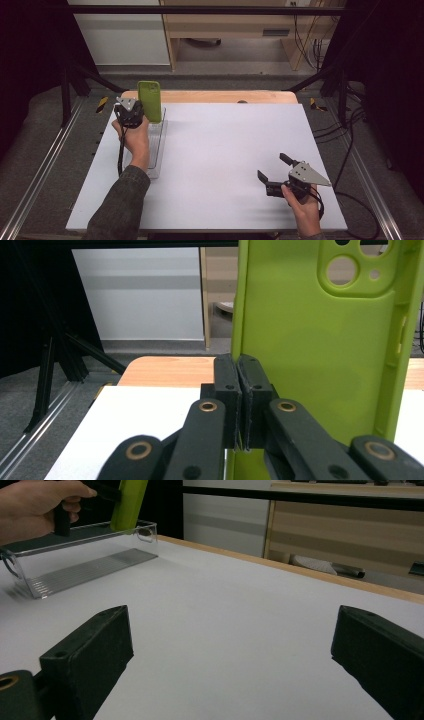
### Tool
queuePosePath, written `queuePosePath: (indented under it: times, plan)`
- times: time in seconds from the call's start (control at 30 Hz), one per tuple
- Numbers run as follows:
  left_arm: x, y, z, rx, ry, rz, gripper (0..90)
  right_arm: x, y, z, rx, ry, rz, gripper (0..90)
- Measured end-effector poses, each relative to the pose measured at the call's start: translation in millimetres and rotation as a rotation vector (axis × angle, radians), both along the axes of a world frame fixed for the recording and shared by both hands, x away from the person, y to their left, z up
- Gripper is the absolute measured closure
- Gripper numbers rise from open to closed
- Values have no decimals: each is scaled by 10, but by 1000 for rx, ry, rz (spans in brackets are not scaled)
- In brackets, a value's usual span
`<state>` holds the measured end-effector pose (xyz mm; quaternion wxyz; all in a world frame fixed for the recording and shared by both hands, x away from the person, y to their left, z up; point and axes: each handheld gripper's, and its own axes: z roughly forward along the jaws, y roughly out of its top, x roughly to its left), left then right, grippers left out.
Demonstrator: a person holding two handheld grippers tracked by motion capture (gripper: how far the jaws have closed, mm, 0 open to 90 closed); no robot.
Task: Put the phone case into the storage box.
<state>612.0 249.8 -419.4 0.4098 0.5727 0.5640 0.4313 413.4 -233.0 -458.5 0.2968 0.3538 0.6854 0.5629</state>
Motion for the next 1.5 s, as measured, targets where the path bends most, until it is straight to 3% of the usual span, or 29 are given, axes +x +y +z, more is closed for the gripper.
queuePosePath:
  times: [1.5]
  plan:
    - [29,-36,-53,22,36,8,874,2,4,-5,0,4,3,31]
